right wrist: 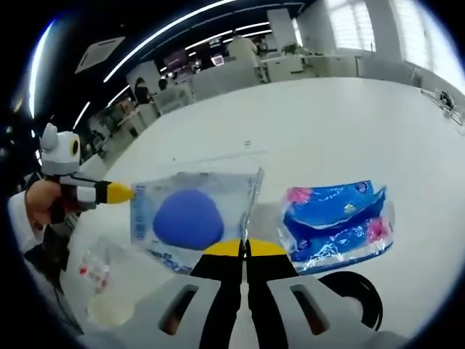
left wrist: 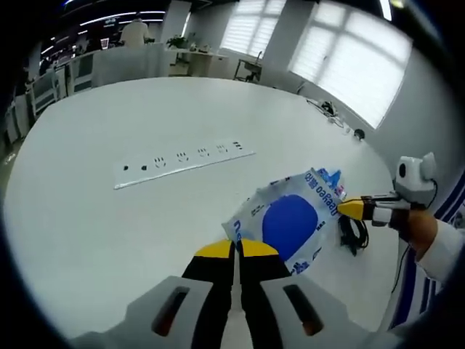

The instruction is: Arrange the tabletop items into an orderly group along one side of the table until the central work area is clear of visible clutter.

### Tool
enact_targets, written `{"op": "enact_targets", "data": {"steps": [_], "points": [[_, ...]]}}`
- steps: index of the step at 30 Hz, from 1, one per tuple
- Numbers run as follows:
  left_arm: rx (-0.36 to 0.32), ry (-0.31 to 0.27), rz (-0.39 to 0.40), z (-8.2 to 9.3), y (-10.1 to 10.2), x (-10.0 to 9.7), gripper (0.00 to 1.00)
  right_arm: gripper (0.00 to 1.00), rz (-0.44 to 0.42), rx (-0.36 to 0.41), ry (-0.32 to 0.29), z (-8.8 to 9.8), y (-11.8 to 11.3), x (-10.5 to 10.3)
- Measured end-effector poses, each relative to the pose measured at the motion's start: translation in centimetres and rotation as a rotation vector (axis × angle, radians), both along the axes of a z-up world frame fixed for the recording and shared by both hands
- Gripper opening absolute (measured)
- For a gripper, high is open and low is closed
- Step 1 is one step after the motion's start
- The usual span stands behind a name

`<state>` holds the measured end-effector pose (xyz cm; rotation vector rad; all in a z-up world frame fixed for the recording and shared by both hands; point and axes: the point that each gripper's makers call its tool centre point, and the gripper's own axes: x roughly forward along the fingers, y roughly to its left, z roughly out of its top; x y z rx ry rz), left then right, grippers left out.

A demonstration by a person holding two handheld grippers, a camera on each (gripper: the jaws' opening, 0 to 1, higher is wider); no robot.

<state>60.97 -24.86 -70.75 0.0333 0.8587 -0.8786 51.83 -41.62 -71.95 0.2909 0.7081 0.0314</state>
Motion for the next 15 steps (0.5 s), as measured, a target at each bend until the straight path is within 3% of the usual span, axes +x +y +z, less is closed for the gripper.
{"op": "enact_targets", "data": {"steps": [15], "points": [[0.014,0.01,-0.002,-1.3,-0.3,0.3,0.0,0.0,-0.021,0.006,0.01,-1.6,-0.4,0.3]]}}
